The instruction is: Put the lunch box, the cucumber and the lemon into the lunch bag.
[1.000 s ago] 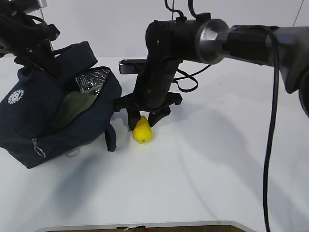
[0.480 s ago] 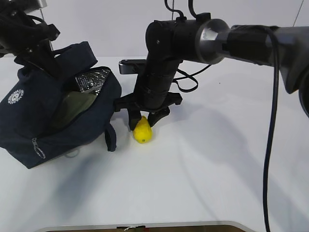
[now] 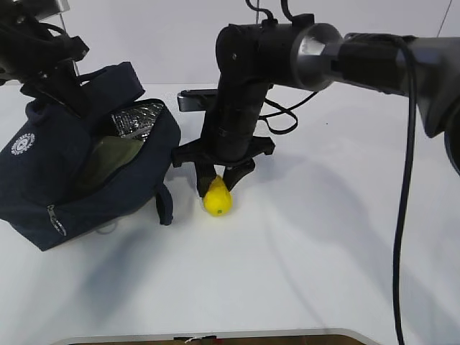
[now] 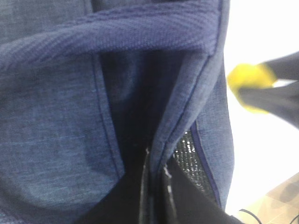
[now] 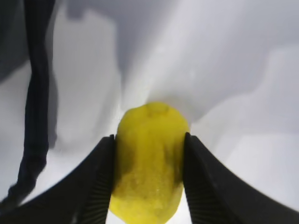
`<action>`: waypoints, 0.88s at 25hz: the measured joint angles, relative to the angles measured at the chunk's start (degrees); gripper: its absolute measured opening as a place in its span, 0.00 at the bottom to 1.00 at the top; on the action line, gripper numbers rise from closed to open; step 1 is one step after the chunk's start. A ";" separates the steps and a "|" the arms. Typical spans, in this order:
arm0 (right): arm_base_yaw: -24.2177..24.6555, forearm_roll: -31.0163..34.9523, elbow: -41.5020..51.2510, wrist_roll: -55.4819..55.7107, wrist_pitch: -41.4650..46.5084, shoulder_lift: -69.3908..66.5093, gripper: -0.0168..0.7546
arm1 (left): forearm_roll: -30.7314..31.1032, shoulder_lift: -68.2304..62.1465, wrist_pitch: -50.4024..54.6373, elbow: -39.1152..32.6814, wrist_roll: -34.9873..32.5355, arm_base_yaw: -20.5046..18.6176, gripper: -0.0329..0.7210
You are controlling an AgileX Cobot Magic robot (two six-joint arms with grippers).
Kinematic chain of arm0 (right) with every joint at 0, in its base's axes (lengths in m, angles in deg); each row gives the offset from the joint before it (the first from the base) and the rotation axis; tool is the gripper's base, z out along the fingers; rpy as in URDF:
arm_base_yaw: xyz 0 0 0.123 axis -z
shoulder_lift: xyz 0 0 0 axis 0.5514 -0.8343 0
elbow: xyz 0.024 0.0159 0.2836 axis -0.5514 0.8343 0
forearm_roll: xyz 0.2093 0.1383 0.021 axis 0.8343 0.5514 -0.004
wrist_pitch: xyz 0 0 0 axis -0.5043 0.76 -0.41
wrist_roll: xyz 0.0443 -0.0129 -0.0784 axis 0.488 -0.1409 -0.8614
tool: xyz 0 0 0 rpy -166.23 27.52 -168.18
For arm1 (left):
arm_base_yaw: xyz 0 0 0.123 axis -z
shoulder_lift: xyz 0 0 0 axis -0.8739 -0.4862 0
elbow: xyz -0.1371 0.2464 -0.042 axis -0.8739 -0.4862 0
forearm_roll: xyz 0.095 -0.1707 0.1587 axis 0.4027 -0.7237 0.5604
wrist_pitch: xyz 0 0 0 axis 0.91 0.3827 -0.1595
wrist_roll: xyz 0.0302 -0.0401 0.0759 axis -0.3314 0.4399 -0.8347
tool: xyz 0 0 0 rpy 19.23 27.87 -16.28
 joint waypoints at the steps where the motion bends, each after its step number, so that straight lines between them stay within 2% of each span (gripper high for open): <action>1: 0.00 0.00 -0.95 -0.27 1.96 0.00 0.47 | 0.00 0.00 0.00 0.00 0.00 0.00 0.02; 4: 0.00 0.00 -4.51 -2.62 5.46 0.00 0.47 | 0.11 0.00 0.00 0.00 0.00 0.00 0.02; 11: 0.00 0.50 -14.24 -4.69 6.20 0.00 0.47 | 1.13 0.00 0.00 0.00 0.00 0.00 0.02; 15: 0.00 4.82 -18.66 -4.69 6.52 0.00 0.47 | 2.08 0.00 0.00 0.00 0.00 0.00 0.02; 22: 0.00 15.80 -19.86 -4.84 3.79 -0.47 0.46 | 2.27 0.00 0.00 0.00 0.00 0.00 0.02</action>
